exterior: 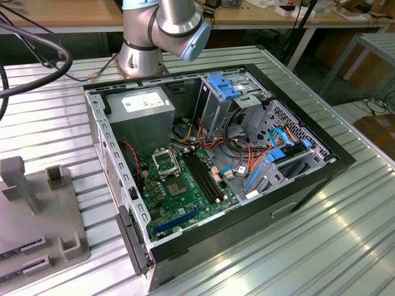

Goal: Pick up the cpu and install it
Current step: 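Pick up the cpu and move it towards the insertion slot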

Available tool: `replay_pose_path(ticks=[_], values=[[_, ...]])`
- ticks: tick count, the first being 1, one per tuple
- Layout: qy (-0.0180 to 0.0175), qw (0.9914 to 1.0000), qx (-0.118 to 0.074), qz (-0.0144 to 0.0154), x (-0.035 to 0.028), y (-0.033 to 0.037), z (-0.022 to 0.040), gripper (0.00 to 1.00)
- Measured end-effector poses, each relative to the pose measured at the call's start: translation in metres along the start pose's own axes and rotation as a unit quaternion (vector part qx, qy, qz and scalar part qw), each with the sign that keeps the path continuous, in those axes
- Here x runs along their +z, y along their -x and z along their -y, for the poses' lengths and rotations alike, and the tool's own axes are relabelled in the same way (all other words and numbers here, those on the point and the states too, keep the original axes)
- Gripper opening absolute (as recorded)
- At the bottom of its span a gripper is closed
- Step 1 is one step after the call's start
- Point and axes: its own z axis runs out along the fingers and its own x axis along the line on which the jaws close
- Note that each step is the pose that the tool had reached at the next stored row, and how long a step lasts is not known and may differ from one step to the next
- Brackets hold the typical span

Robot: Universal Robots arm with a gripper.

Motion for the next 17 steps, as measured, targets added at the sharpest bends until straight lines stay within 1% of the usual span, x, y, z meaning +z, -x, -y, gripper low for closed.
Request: replay_pose_path(ticks=[1, 3, 4, 9, 10, 11, 12, 13, 14, 15, 17], values=[[-0.0007, 1.00000, 0.000, -0.0002, 0.0006, 0.0000, 0.0001, 0.62], [-0.0035, 0.99999, 0.000, -0.0003, 0.0021, 0.0000, 0.0004, 0.62], [-0.0059, 0.99998, 0.000, -0.0004, 0.0028, -0.0001, 0.0009, 0.62], [-0.0094, 0.99996, 0.000, -0.0004, 0.0085, -0.0001, 0.0043, 0.62], [-0.0114, 0.99993, 0.000, -0.0005, 0.0092, -0.0002, 0.0047, 0.62], [-0.0145, 0.99989, 0.000, -0.0006, 0.0095, -0.0001, 0.0049, 0.62], [-0.0188, 0.99982, 0.000, -0.0007, 0.0099, 0.0000, 0.0051, 0.62], [-0.0214, 0.99977, 0.000, -0.0006, 0.0108, 0.0001, 0.0051, 0.62], [-0.0240, 0.99971, 0.000, -0.0007, 0.0151, 0.0009, 0.0053, 0.62], [-0.0245, 0.99970, 0.000, -0.0008, 0.0179, 0.0016, 0.0052, 0.62], [-0.0249, 0.99969, 0.000, -0.0012, 0.0204, 0.0029, 0.0048, 0.62]])
